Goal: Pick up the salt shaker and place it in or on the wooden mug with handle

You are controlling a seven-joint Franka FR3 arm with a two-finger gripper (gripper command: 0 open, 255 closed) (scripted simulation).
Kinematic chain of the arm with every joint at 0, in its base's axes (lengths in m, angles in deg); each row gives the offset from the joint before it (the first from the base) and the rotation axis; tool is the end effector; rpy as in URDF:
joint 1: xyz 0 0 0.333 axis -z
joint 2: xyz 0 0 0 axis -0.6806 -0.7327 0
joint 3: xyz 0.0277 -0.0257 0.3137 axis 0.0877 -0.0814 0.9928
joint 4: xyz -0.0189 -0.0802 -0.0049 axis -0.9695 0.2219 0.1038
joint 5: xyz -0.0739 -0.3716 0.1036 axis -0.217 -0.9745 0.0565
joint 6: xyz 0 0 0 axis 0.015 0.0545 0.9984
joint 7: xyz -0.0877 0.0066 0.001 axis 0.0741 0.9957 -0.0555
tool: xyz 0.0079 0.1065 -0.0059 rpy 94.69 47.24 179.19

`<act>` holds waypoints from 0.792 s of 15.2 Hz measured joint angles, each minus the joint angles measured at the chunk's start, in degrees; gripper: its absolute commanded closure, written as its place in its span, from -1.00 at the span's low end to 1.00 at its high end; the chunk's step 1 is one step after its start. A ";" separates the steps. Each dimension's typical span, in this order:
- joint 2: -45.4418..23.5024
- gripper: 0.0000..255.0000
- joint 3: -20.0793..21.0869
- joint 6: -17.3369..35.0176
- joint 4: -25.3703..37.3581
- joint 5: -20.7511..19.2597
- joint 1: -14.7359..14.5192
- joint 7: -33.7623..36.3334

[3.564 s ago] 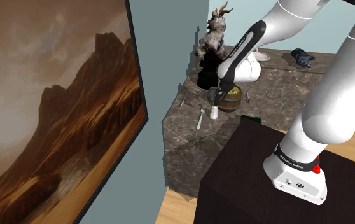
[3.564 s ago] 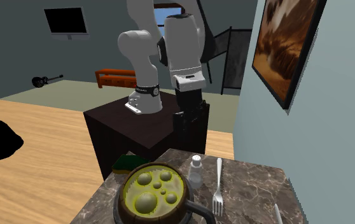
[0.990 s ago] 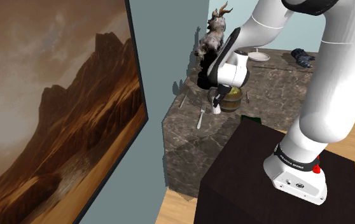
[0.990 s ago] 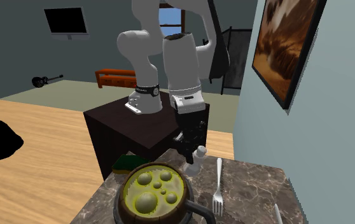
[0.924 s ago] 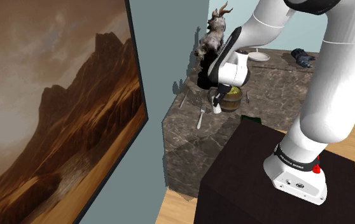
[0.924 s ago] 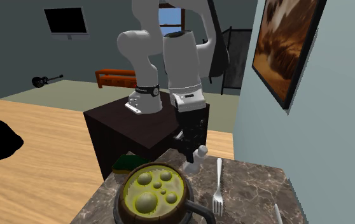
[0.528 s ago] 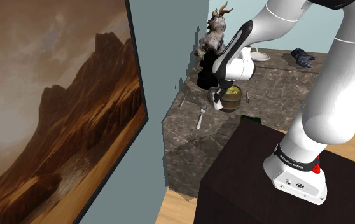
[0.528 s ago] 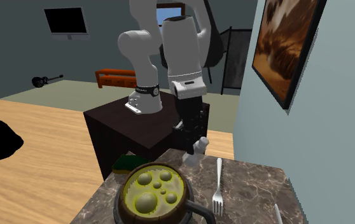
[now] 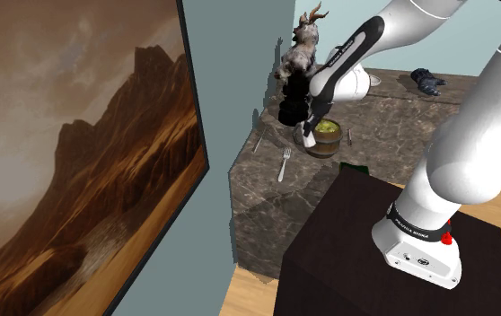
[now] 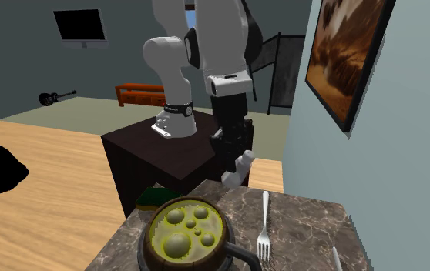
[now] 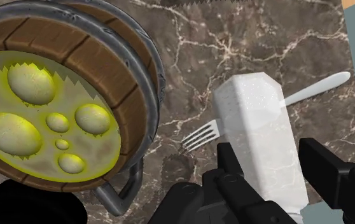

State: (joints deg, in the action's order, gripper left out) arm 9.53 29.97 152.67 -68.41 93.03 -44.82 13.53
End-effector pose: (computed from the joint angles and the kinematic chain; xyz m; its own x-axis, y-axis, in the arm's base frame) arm 0.3875 -0.2152 0.2757 0.9762 -0.0319 0.2145 -0.0379 -0.9990 0.0243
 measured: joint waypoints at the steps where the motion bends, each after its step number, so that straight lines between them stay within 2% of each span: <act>1: 1.11 1.00 0.06 -0.84 -0.07 -1.83 0.36 1.37; 5: 4.78 1.00 0.67 -4.58 0.50 -6.91 1.89 5.08; 12: 10.21 1.00 2.31 -10.92 1.90 -11.89 3.93 9.00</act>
State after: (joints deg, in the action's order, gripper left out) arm 19.73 32.28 141.75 -66.51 81.14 -40.88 22.53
